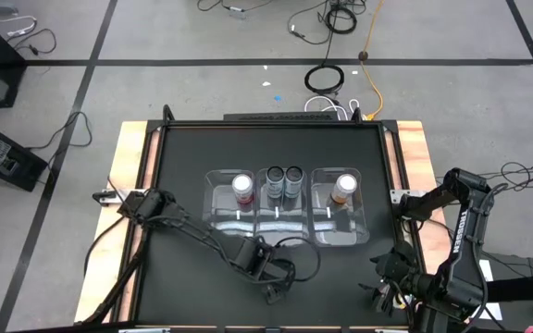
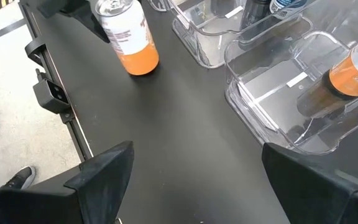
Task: Sort soda cans
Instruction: Put the yellow-white soda can into the right transparent bin
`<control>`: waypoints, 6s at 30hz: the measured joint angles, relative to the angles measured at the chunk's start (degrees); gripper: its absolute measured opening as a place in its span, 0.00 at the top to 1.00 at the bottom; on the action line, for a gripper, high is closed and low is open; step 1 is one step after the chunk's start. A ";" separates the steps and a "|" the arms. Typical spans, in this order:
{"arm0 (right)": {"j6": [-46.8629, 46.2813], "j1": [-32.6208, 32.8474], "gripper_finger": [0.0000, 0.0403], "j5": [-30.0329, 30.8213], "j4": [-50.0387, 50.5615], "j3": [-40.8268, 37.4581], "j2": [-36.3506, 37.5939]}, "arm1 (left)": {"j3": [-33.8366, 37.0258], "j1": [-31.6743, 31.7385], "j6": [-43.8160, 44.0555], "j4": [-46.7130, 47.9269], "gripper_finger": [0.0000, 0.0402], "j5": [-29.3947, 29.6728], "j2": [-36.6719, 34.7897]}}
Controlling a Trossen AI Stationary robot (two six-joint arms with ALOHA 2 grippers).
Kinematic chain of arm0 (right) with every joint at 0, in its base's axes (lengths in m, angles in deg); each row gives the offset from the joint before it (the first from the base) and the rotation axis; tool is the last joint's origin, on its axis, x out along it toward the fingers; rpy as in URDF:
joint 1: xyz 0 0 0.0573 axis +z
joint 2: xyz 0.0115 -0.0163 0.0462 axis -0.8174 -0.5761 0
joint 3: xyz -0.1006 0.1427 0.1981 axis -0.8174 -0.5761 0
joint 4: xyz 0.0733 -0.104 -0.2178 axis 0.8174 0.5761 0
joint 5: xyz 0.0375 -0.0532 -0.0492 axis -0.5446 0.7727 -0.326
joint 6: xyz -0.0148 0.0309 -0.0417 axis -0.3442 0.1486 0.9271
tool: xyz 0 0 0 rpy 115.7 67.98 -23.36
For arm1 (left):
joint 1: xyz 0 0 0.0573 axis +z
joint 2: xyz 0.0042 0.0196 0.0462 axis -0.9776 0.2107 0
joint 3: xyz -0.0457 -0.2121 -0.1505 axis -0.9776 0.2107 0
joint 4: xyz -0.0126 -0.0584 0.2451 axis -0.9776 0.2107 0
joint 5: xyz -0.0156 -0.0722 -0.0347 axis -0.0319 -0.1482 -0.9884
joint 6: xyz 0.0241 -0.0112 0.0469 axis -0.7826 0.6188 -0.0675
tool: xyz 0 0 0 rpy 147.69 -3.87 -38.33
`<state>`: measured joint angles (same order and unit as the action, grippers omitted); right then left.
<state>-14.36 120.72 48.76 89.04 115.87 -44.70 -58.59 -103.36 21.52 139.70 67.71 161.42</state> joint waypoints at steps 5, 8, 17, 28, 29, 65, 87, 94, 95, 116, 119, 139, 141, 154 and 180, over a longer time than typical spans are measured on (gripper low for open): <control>0.04 0.01 0.14 0.00 0.01 0.00 -0.02 | 0.24 0.02 0.01 -0.20 0.16 0.26 -0.02; 0.02 -0.01 0.14 0.00 0.01 0.00 -0.02 | 0.30 0.12 0.02 -0.82 0.16 0.24 -0.02; 0.02 0.00 0.14 0.02 -0.58 0.00 -0.02 | 0.32 0.09 -1.79 -1.44 0.06 -2.41 -0.02; 0.02 0.01 0.14 0.02 -0.87 0.00 -0.02 | 0.10 1.27 -1.55 -1.21 0.03 -7.32 0.00; 0.00 0.01 0.14 0.01 -0.87 0.00 -0.02 | -0.09 1.51 -1.57 -1.22 0.03 -8.63 0.02; -1.88 -2.93 0.14 -9.81 -3.69 0.02 -0.02 | -21.23 -7.70 -8.63 24.47 0.03 20.78 -10.15; -15.57 -3.56 0.16 -21.36 -3.98 0.07 -0.02 | 7.25 -5.66 -26.95 -6.54 0.03 9.26 -19.45; -19.32 -4.75 0.19 -21.22 -4.04 0.07 -0.02 | 33.00 -3.09 -27.66 -23.65 0.03 3.26 -37.52; -19.28 -4.98 0.19 -21.08 -4.04 0.07 -0.02 | 36.21 -2.80 -27.23 -25.47 0.03 2.86 -40.31; 2.34 -21.64 0.19 -10.10 -27.98 0.09 -2.55 | 52.65 -4.39 -26.91 -25.53 0.03 2.12 -70.66; 8.12 -25.80 0.19 -14.95 -34.83 0.09 -4.19 | 52.67 -4.85 -26.34 -22.17 0.03 2.13 -70.71; 15.17 -35.63 0.19 -28.31 -2.78 43.87 -34.97 | 52.70 -6.40 -24.35 -11.73 0.03 2.10 -70.71; 13.35 -36.24 0.19 -29.93 -3.20 43.05 -36.02 | 52.71 -6.38 -24.37 -11.19 0.03 2.10 -70.79; 9.64 -37.50 0.19 -30.38 -7.10 42.02 -37.11 | 52.69 -6.40 -26.01 -9.03 0.03 2.10 -72.53; 9.44 -38.19 0.19 -31.66 -14.46 33.03 -37.26 | 52.69 -6.38 -27.32 -8.22 0.03 2.10 -75.52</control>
<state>-4.93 82.53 17.10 74.58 148.90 -81.96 -5.89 -109.74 -5.80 131.48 69.80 85.90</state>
